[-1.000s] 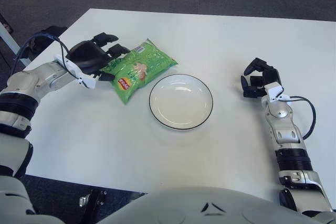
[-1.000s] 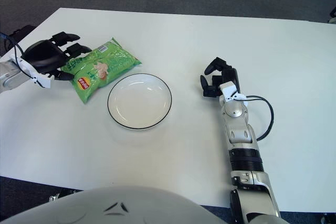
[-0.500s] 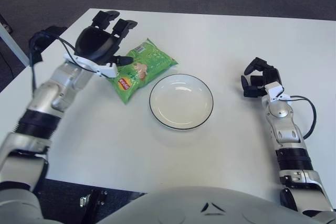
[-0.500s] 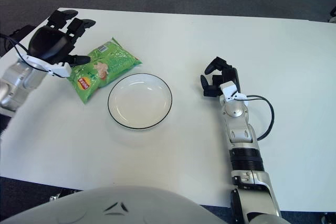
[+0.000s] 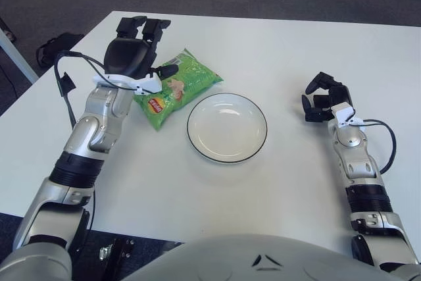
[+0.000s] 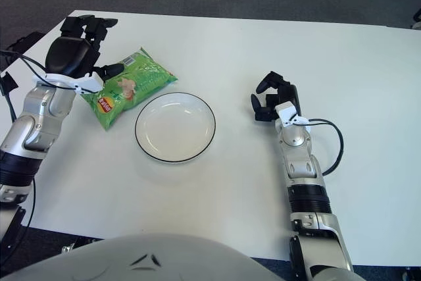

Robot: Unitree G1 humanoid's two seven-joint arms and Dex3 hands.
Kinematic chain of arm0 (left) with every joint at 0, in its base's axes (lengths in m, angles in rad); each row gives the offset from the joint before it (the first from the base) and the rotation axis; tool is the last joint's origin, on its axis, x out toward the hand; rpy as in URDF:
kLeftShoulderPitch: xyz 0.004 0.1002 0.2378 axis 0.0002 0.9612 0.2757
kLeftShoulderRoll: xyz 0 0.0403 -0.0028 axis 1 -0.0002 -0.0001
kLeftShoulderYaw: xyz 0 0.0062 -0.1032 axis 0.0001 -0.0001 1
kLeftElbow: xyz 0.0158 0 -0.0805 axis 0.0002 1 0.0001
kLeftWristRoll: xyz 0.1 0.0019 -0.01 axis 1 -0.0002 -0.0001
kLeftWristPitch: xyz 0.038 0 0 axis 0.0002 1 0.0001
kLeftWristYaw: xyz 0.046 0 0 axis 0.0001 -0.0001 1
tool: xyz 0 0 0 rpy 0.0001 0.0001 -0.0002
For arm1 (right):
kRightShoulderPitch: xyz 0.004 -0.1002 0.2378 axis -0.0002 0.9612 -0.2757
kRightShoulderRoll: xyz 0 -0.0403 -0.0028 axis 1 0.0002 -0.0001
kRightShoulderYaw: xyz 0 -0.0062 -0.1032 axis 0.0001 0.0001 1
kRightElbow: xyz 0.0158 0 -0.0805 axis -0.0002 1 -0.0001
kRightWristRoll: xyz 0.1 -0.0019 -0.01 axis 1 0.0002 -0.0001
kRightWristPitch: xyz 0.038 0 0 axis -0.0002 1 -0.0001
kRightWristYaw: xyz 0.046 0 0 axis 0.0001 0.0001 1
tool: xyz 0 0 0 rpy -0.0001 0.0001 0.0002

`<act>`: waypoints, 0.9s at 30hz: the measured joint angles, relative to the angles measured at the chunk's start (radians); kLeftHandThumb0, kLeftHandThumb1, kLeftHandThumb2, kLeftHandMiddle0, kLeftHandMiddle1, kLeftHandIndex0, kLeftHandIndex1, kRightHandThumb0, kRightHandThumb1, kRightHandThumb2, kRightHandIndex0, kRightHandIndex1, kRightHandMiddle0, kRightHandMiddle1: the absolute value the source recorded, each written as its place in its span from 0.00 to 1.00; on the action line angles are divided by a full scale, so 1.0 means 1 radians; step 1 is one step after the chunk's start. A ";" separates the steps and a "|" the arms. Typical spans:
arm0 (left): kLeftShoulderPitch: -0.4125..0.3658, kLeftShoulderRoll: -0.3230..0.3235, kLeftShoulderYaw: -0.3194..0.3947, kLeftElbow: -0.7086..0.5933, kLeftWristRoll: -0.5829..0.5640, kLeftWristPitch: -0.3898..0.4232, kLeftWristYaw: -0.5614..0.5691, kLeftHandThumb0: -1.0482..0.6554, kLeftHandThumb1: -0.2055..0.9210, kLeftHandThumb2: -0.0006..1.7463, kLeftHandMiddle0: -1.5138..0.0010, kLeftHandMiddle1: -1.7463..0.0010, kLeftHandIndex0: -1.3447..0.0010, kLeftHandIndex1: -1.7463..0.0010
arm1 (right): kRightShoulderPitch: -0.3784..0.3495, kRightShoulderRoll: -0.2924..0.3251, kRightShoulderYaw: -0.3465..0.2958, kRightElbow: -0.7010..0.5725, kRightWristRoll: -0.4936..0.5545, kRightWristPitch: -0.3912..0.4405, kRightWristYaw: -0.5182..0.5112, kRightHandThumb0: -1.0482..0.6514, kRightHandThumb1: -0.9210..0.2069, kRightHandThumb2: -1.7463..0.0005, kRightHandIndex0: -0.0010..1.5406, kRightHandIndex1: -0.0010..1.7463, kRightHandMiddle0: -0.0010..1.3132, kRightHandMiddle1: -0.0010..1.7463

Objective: Put the snack into the plate.

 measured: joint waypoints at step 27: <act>0.035 -0.241 -0.130 -0.176 0.385 0.498 -0.303 0.00 1.00 0.49 1.00 0.91 1.00 0.74 | -0.001 -0.001 0.013 -0.003 -0.042 -0.001 -0.006 0.31 0.60 0.19 0.86 1.00 0.52 1.00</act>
